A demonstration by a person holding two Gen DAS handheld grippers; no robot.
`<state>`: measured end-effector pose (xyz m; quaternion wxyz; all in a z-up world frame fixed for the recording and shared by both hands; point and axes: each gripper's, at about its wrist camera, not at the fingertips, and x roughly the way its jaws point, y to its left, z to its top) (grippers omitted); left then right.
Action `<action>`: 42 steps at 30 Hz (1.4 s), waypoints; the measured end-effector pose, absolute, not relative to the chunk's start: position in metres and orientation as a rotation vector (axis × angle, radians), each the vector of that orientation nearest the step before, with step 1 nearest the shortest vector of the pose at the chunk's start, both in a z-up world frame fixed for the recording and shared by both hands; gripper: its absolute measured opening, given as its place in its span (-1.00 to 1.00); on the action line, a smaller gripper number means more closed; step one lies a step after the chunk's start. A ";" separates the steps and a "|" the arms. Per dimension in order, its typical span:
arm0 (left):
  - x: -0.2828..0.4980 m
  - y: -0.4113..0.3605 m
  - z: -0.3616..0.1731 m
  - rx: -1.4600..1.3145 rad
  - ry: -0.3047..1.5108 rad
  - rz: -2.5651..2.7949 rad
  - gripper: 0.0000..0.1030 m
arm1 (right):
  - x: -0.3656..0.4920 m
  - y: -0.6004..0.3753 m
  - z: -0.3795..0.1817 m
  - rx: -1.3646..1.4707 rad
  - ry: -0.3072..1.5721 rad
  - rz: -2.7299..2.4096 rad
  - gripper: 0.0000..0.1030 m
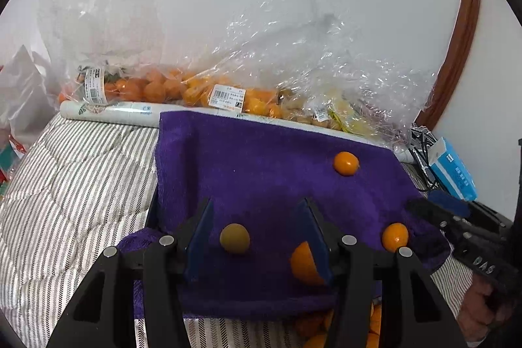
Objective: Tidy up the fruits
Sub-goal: 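Withdraw both tools from the towel back toward the fruit pile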
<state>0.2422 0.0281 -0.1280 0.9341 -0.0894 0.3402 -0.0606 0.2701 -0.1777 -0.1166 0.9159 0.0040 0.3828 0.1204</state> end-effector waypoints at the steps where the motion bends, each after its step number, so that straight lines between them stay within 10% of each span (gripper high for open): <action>1: 0.241 0.027 -0.127 -0.178 0.688 -0.121 0.01 | 0.268 -0.178 -0.113 0.013 0.786 0.248 -0.10; 42: 0.174 0.038 -0.124 -0.149 0.626 -0.107 0.03 | 0.175 -0.169 -0.088 0.041 0.818 0.223 -0.10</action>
